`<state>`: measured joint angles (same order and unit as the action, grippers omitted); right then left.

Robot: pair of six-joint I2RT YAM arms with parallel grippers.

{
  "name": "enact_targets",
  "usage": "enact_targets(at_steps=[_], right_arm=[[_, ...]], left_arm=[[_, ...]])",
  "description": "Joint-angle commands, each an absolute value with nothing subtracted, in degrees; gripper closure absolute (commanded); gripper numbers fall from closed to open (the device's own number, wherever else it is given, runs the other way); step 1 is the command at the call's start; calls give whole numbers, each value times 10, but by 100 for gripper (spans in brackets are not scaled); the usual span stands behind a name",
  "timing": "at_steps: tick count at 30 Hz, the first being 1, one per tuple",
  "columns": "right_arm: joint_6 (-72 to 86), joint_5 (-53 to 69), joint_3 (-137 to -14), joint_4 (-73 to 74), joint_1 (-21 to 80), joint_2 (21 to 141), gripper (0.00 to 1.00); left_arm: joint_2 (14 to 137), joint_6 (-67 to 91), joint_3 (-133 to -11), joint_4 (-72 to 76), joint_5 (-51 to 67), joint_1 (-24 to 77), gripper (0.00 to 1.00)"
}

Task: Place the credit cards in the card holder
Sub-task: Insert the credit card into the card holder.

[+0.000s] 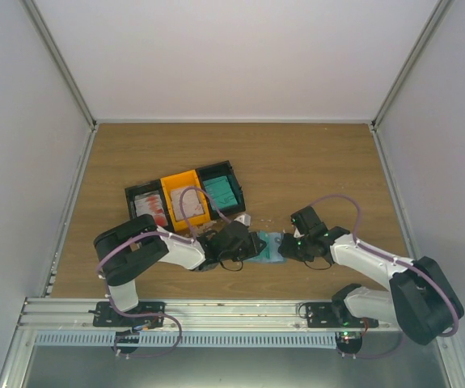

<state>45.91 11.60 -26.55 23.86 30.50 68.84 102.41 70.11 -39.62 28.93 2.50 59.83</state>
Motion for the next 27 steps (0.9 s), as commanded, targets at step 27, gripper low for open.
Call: enact_targets(at_steps=[27], right_arm=[[465, 150, -225, 248, 306, 705, 76]], left_arm=[[1022, 723, -366, 330, -1, 608, 100]])
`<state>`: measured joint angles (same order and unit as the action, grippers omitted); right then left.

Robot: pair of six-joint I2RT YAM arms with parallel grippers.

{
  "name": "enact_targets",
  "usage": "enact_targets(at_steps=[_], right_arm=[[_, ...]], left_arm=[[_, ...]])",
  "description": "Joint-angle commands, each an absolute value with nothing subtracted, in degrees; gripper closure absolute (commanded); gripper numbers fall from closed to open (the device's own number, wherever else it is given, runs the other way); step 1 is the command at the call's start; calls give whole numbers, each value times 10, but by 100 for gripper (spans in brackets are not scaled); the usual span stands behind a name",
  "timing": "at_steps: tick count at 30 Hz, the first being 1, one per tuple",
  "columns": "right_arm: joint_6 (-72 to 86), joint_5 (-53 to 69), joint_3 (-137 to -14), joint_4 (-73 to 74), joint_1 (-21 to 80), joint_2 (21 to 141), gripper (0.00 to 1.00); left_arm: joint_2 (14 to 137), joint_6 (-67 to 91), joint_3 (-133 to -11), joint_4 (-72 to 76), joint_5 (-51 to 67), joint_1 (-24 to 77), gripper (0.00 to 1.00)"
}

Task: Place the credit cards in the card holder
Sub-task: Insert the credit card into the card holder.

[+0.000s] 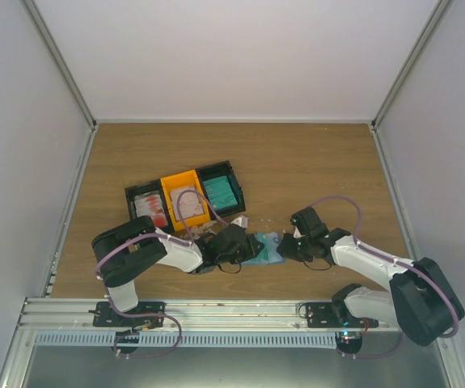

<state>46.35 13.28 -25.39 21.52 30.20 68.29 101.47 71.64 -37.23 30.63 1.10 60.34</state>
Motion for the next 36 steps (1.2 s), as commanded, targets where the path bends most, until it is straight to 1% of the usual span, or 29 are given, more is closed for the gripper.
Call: enact_targets(at_steps=[1, 9, 18, 27, 36], right_arm=[[465, 150, -225, 247, 306, 704, 76], [464, 157, -224, 245, 306, 708, 77], [495, 183, -208, 236, 320, 686, 83], [526, 182, -193, 222, 334, 685, 90], [537, 191, -188, 205, 341, 686, 90]], left_arm=[[1022, 724, -365, 333, -1, 607, 100], [1007, 727, -350, 358, -26, 604, 100], [1000, 754, -311, 387, -30, 605, 100], [949, 754, -273, 380, -60, 607, 100], [963, 755, -275, 400, -52, 612, 100]])
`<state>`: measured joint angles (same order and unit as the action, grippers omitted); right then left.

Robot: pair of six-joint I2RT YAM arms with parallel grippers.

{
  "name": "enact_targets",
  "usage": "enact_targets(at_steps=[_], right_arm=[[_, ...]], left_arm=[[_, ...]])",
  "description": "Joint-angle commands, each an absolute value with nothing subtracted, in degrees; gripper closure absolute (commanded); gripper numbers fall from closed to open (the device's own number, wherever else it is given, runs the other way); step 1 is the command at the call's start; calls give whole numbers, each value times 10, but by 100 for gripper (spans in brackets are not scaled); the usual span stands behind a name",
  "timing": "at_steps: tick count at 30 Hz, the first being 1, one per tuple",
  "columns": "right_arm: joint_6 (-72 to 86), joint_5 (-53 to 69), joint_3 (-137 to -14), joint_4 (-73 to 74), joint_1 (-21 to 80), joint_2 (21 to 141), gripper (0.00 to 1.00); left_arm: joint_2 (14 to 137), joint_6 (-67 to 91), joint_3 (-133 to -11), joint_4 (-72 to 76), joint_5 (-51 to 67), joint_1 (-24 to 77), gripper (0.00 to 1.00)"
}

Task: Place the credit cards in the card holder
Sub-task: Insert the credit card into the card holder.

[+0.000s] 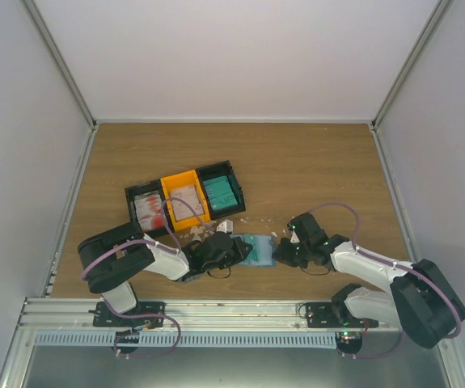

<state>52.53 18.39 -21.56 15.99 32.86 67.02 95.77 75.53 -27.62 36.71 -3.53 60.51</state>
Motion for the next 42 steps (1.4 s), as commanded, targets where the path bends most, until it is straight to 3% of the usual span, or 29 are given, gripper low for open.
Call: enact_targets(at_steps=[1, 42], right_arm=[[538, 193, -187, 201, 342, 687, 90], [533, 186, -199, 164, 354, 735, 91]], left_arm=[[965, 755, -276, 401, -51, 613, 100], [960, 727, -252, 388, 35, 602, 96]])
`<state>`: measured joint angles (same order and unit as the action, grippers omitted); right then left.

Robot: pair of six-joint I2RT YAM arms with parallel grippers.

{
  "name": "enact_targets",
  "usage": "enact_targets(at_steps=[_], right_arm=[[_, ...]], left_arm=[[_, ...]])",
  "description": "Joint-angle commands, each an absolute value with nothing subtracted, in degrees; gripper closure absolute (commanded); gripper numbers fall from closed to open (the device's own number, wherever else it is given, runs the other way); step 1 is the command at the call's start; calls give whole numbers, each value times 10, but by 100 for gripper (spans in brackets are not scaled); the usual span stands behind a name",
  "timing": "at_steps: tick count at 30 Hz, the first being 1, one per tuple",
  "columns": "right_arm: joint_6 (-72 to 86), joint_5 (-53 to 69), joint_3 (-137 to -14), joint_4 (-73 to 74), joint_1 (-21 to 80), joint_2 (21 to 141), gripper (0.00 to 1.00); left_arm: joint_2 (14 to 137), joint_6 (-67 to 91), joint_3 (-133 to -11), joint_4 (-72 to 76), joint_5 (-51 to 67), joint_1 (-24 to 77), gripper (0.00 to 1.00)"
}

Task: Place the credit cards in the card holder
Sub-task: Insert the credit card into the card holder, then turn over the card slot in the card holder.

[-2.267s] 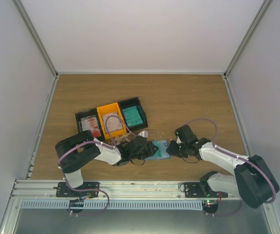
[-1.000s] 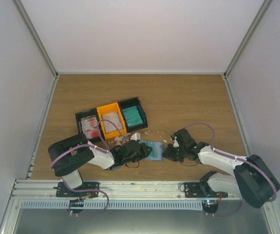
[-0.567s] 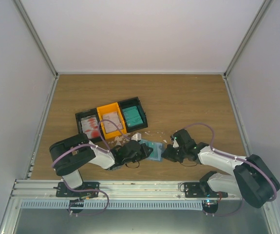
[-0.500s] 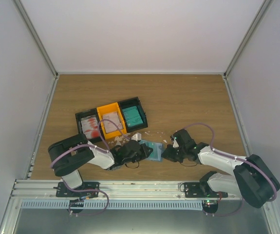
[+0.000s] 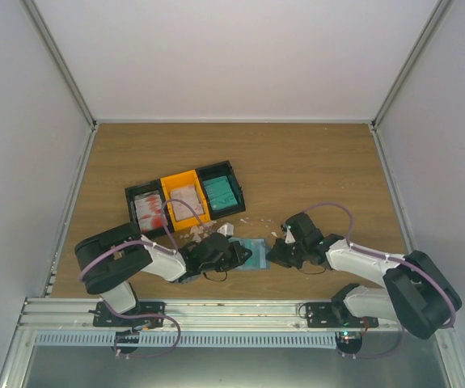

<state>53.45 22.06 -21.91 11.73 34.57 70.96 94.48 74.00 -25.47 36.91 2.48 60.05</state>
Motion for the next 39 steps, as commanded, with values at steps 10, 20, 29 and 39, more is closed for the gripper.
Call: enact_targets(at_steps=[10, 20, 29, 39], right_arm=[[533, 182, -199, 166, 353, 732, 91], [525, 172, -212, 182, 352, 732, 91], [521, 146, -229, 194, 350, 721, 91], [488, 131, -270, 228, 350, 635, 71]], left_arm=[[963, 698, -259, 381, 51, 600, 88], [903, 638, -286, 261, 99, 590, 57], [826, 642, -296, 108, 37, 589, 45], [833, 562, -346, 73, 49, 582, 74]])
